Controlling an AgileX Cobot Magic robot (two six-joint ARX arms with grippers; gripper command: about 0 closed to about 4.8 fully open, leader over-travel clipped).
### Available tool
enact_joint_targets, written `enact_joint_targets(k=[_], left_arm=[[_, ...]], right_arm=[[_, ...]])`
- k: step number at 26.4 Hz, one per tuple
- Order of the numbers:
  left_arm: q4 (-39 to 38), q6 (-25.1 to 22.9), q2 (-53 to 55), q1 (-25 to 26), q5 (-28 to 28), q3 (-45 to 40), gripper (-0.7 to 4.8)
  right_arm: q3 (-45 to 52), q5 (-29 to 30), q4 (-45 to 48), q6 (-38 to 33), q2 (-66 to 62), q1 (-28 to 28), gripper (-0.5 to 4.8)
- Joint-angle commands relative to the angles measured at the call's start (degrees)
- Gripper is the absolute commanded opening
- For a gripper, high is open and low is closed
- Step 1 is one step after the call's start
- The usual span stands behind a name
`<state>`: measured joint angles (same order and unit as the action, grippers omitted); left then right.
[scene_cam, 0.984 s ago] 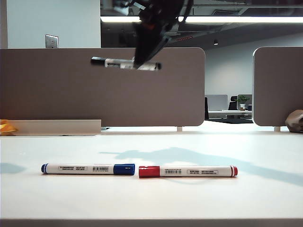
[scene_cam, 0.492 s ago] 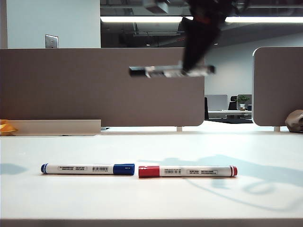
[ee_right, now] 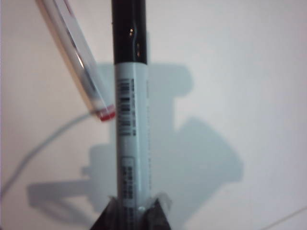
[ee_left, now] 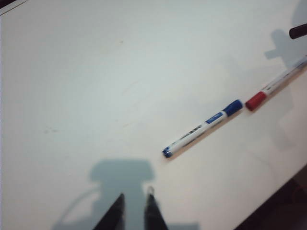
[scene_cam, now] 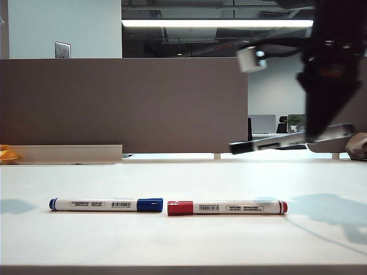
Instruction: Pick up the markers one by one and line them up horizontally in a straight line on the table.
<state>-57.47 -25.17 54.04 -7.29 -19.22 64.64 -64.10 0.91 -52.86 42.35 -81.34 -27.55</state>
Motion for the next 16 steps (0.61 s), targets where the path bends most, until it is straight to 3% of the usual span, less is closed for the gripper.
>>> enact_joint_targets(k=[1, 4, 7, 16], left_arm=[[0.1, -0.1, -0.2, 0.0, -8.7, 0.2, 0.57], [0.0, -0.5, -0.2, 0.0, -10.8, 0.2, 0.57], [-1.3, -1.0, -0.2, 0.0, -19.8, 0.2, 0.57], [-2.0, -0.9, -0.2, 0.0, -32.7, 0.2, 0.57]], right_arm=[[1.9, -0.1, 0.4, 1.3, 2.3, 2.4, 0.3], [2.7, 0.3, 0.3, 1.3, 3.0, 3.7, 0.3], [3.9, 0.1, -0.3, 1.4, 3.0, 3.8, 0.3], [6.1, -2.3, -1.7, 3.6, 3.8, 3.8, 0.3]])
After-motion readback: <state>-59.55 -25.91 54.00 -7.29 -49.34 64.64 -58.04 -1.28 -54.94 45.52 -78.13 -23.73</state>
